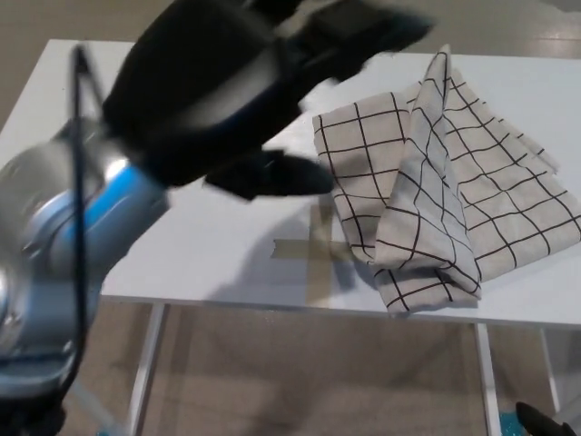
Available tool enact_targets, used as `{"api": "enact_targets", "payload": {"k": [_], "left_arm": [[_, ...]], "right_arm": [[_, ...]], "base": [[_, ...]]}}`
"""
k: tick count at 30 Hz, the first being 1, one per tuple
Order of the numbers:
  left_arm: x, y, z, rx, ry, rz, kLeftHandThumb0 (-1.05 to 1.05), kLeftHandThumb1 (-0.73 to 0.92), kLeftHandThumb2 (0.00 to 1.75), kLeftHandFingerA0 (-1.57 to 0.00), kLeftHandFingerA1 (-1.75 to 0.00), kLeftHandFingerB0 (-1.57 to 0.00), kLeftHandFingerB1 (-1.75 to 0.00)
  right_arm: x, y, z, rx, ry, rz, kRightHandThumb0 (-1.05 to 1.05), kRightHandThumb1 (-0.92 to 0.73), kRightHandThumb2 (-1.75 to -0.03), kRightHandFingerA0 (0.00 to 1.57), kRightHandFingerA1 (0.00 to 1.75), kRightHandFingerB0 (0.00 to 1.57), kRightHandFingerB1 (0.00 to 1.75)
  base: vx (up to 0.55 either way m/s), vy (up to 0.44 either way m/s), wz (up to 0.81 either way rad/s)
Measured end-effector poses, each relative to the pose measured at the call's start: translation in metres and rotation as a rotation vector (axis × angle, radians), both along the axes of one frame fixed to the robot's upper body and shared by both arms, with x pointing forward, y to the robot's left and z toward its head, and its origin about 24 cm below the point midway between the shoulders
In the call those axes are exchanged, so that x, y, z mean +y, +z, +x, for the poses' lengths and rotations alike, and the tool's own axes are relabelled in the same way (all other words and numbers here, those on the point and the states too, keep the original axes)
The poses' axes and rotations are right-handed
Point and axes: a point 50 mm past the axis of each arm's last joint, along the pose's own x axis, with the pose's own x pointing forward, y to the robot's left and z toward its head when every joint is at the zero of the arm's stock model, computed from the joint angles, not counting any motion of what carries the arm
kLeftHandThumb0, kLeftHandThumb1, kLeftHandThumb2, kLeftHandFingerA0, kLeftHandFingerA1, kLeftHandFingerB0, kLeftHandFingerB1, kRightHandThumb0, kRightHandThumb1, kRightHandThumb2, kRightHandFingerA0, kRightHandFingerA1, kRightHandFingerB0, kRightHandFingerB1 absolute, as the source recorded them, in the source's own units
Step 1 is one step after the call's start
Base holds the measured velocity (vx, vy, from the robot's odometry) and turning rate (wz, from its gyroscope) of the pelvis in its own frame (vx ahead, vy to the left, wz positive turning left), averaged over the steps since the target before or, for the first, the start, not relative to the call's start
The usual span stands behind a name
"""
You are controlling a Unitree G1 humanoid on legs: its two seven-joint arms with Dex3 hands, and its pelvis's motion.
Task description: Use the left hand to fold a white towel with checkered patterns in half.
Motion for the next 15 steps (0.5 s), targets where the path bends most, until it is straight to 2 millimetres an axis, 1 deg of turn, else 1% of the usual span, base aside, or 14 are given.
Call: {"api": "enact_targets", "payload": {"k": [1,2,3,4,5,8,10,11,14,15], "left_arm": [[0.007,-0.006,-0.001,0.032,0.011,-0.014,-0.41,0.47,0.55,-0.37,-0.35,-0.4,-0.33],[0.007,-0.006,-0.001,0.032,0.011,-0.014,-0.41,0.47,0.55,-0.37,-0.35,-0.4,-0.33],[0.012,-0.012,-0.001,0.062,0.021,-0.026,-0.41,0.46,0.55,-0.39,-0.36,-0.41,-0.34],[0.023,-0.023,-0.003,0.125,0.042,-0.048,-0.41,0.46,0.55,-0.39,-0.36,-0.41,-0.34],[0.023,-0.023,-0.003,0.125,0.042,-0.048,-0.4,0.46,0.55,-0.4,-0.35,-0.44,-0.34],[0.046,-0.053,-0.009,0.285,0.091,-0.094,-0.39,0.46,0.55,-0.41,-0.36,-0.45,-0.34],[0.055,-0.066,-0.013,0.353,0.113,-0.111,-0.38,0.46,0.55,-0.42,-0.36,-0.46,-0.35],[0.065,-0.081,-0.018,0.428,0.138,-0.126,-0.37,0.45,0.54,-0.43,-0.36,-0.44,-0.34],[0.077,-0.1,-0.028,0.529,0.17,-0.148,-0.37,0.45,0.54,-0.44,-0.36,-0.44,-0.34],[0.083,-0.111,-0.033,0.588,0.186,-0.159,-0.37,0.45,0.54,-0.44,-0.36,-0.44,-0.34]], "right_arm": [[0.0,0.0,0.0,0.0,0.002,0.0,-0.54,-0.68,-0.93,0.29,0.56,0.13,0.46],[0.0,0.0,0.0,0.0,0.002,0.0,-0.54,-0.68,-0.93,0.29,0.56,0.13,0.46],[0.0,0.0,0.0,-0.001,0.002,0.0,-0.53,-0.67,-0.93,0.28,0.55,0.11,0.45],[0.0,0.0,0.001,-0.002,0.003,-0.001,-0.53,-0.67,-0.93,0.28,0.55,0.11,0.45],[0.0,0.0,0.001,-0.002,0.003,-0.001,-0.54,-0.67,-0.92,0.25,0.54,0.1,0.45],[0.0,0.0,0.0,0.001,0.002,-0.002,-0.54,-0.67,-0.92,0.25,0.53,0.1,0.45],[0.0,0.0,0.0,0.001,0.002,-0.002,-0.54,-0.67,-0.92,0.25,0.53,0.1,0.45],[0.0,0.0,0.0,0.002,0.002,-0.002,-0.55,-0.67,-0.92,0.25,0.53,0.1,0.45],[0.0,0.0,-0.001,0.004,0.002,-0.003,-0.55,-0.67,-0.92,0.25,0.54,0.1,0.45],[-0.001,-0.001,-0.001,0.006,0.001,-0.003,-0.55,-0.67,-0.92,0.25,0.54,0.1,0.45]], "base": [[0.0,0.0,0.0],[0.0,0.0,0.0],[0.0,0.0,0.0],[0.0,0.0,0.0],[0.0,0.0,0.0],[0.0,0.0,0.0],[0.0,0.0,0.0],[0.0,0.0,0.0],[0.0,0.0,0.0],[0.0,0.0,0.0]]}}
